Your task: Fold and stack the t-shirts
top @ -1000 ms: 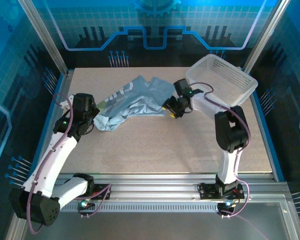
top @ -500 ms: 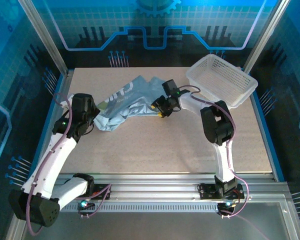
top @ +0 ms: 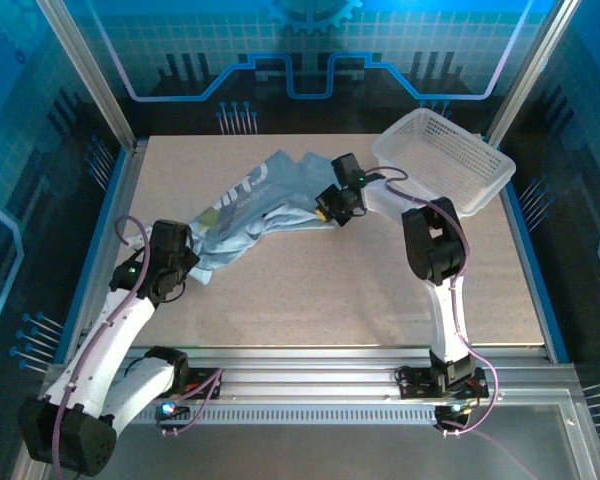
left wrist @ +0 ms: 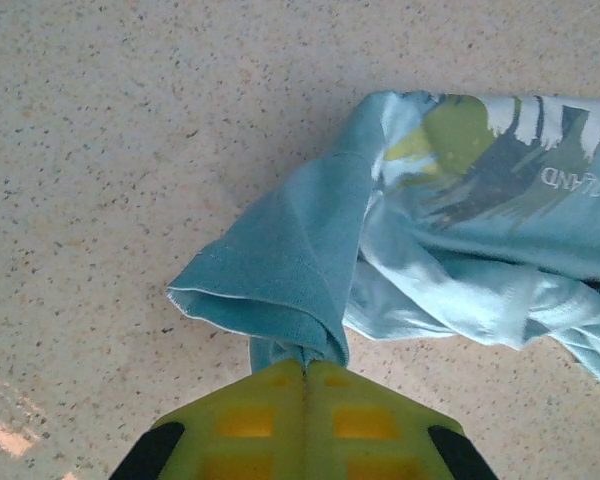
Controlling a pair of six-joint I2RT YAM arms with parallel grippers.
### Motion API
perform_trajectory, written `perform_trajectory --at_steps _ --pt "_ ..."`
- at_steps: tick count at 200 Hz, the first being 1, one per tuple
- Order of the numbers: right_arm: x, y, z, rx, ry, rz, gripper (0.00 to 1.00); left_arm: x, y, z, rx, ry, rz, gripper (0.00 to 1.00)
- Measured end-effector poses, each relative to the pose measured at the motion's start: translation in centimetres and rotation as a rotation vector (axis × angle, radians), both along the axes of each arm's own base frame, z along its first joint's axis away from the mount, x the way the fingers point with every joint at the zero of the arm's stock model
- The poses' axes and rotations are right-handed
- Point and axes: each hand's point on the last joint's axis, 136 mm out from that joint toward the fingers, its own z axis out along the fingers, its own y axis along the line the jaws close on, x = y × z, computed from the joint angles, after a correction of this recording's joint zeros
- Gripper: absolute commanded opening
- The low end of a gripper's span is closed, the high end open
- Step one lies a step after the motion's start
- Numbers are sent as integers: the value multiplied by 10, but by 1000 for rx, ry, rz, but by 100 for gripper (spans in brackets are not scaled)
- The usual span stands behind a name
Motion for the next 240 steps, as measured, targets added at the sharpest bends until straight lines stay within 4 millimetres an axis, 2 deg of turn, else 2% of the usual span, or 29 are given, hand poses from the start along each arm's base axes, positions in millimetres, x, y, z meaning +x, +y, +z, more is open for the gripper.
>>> perform_trajectory --at_steps 16,29,65,84,92,110,128,149,171,185,198,218,228,240 --pt "3 -17 22 -21 -49 -7 0 -5 -1 -6 -9 21 -7 0" --pt "4 -31 51 -36 -110 -8 0 -11 -4 -15 -23 50 -12 0" --pt "4 -67 138 -85 -312 -13 0 -32 -25 -64 -120 184 -83 0" --pt "6 -89 161 -116 -371 -27 0 -39 -43 -83 -155 255 -145 0" --pt "8 -98 164 -131 -382 -27 0 -39 -52 -87 -166 269 -178 0" --pt "13 -108 167 -163 -392 -12 0 -36 -67 -93 -175 288 -237 29" --pt "19 -104 170 -180 -404 28 0 -37 -73 -98 -150 345 -271 46" --pt "27 -96 176 -186 -420 72 0 -26 -88 -79 -75 321 -370 55" --pt "26 -92 170 -185 -400 104 0 1 -137 -41 -40 204 -577 58" --pt "24 -92 161 -186 -371 117 0 12 -172 -33 -19 194 -710 63" --pt "22 -92 153 -183 -347 130 0 18 -209 -39 18 220 -836 69" --pt "19 -93 149 -182 -330 141 0 16 -264 -71 111 306 -1026 72" --pt "19 -94 149 -178 -327 145 0 12 -285 -89 145 343 -1092 72" --pt "19 -95 149 -174 -327 148 0 9 -298 -108 177 384 -1138 73"
